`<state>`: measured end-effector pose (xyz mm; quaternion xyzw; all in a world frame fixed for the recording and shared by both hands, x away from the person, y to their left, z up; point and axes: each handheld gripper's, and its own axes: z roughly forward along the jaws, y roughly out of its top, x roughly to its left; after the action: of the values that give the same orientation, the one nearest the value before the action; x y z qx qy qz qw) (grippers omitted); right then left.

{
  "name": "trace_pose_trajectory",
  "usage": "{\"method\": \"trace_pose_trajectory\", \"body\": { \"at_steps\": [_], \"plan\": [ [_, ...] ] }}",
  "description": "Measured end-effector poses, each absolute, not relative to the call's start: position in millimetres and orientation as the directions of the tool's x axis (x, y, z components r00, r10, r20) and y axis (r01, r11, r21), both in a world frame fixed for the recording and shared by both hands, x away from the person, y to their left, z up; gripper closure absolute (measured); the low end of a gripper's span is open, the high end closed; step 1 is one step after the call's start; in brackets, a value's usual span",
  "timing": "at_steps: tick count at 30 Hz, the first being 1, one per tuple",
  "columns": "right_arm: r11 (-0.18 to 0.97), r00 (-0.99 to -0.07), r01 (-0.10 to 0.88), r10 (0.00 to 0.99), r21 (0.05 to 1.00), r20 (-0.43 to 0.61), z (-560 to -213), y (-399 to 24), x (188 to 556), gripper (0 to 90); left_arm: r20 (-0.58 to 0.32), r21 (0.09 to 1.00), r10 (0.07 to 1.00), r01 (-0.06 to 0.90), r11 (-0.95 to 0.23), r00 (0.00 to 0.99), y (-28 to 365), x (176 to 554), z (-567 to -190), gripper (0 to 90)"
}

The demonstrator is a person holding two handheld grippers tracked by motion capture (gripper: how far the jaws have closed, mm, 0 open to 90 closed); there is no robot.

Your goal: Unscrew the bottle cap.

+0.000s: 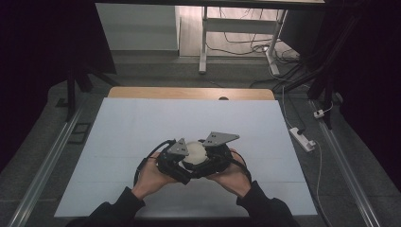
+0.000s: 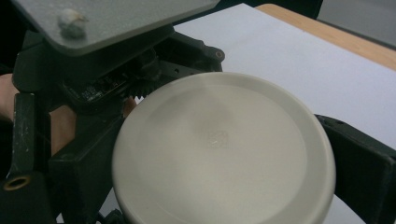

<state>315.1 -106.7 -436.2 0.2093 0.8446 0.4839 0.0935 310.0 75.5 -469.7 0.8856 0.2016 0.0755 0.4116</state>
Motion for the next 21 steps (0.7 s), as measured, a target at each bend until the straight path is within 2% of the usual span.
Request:
{"method": "trace_pose_trajectory", "body": {
  "at_steps": [6,12,16,21],
  "plan": [
    [0.451,-0.909,0.250,0.413,0.857,0.048,-436,-109,319,7.5,-0.054,0.762,0.389,0.290,-0.579,0.920,77,313,-470,7.5],
    [0.449,-0.943,0.229,0.322,0.863,0.083,-434,-114,326,7.6,-0.081,0.772,0.334,0.271,-0.575,0.939,80,314,-468,7.5],
    [0.453,-0.965,0.208,0.238,0.867,0.108,-433,-118,331,7.6,-0.097,0.775,0.278,0.248,-0.581,0.956,82,315,-468,7.5],
    [0.464,-0.988,0.155,0.088,0.872,0.128,-433,-122,337,7.6,-0.106,0.785,0.201,0.206,-0.585,0.974,82,314,-469,7.5]
  ]
}}
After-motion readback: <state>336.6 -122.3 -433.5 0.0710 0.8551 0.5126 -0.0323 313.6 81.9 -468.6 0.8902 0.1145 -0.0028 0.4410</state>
